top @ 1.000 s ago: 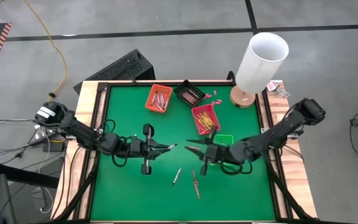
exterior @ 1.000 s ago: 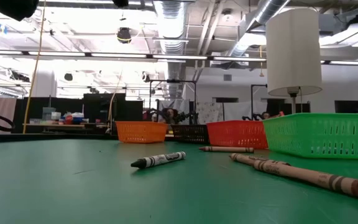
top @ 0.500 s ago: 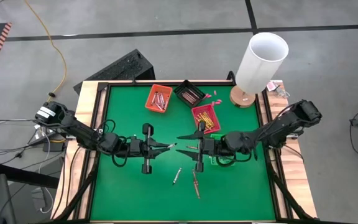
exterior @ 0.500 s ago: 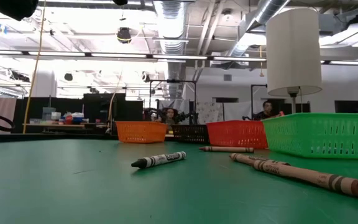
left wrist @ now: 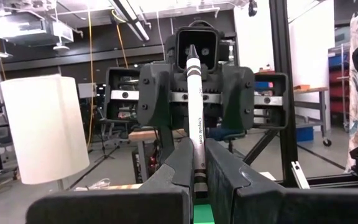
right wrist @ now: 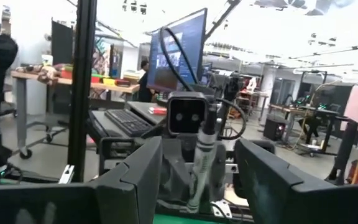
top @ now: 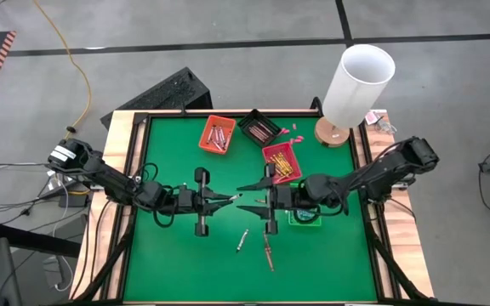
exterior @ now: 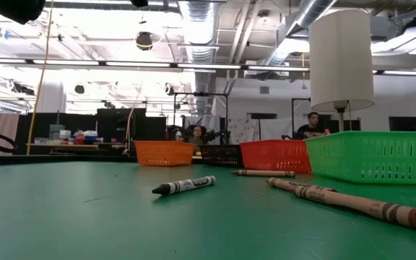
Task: Sort crayons
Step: Put the black crayon into the orange bin
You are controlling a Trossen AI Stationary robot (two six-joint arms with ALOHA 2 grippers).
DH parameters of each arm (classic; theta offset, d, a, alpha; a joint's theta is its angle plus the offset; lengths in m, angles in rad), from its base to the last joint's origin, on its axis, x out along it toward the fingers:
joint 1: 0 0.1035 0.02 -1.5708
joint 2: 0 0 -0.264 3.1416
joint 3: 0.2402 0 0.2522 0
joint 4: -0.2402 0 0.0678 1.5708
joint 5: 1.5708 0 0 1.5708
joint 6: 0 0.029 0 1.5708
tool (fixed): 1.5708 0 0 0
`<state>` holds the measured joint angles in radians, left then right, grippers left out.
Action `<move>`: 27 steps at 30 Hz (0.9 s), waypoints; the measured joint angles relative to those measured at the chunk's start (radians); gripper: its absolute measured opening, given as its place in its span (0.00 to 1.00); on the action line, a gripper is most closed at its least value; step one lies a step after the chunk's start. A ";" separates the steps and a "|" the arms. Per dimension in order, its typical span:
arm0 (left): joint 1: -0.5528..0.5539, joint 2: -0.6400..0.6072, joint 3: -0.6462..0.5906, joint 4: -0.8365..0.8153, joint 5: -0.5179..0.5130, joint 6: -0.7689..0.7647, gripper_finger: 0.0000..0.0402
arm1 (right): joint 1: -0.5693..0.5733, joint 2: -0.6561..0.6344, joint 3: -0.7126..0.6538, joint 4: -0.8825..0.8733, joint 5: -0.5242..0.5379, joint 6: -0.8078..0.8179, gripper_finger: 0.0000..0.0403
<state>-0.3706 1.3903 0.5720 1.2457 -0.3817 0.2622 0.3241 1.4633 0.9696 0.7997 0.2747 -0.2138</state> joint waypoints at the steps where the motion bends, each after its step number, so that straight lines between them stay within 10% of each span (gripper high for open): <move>1: 0.000 0.000 0.000 0.001 0.000 0.000 0.02 | -0.002 0.012 0.012 -0.003 -0.010 0.000 0.51; 12: 0.000 0.000 0.000 -0.006 -0.005 0.006 0.02 | -0.019 0.078 0.072 -0.042 -0.011 -0.004 0.45; 27: -0.001 0.000 0.000 -0.008 0.003 0.011 0.02 | -0.019 0.080 0.072 -0.059 -0.003 -0.001 0.02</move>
<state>-0.3714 1.3903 0.5724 1.2377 -0.3790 0.2731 0.3050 1.5429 1.0412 0.7403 0.2718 -0.2150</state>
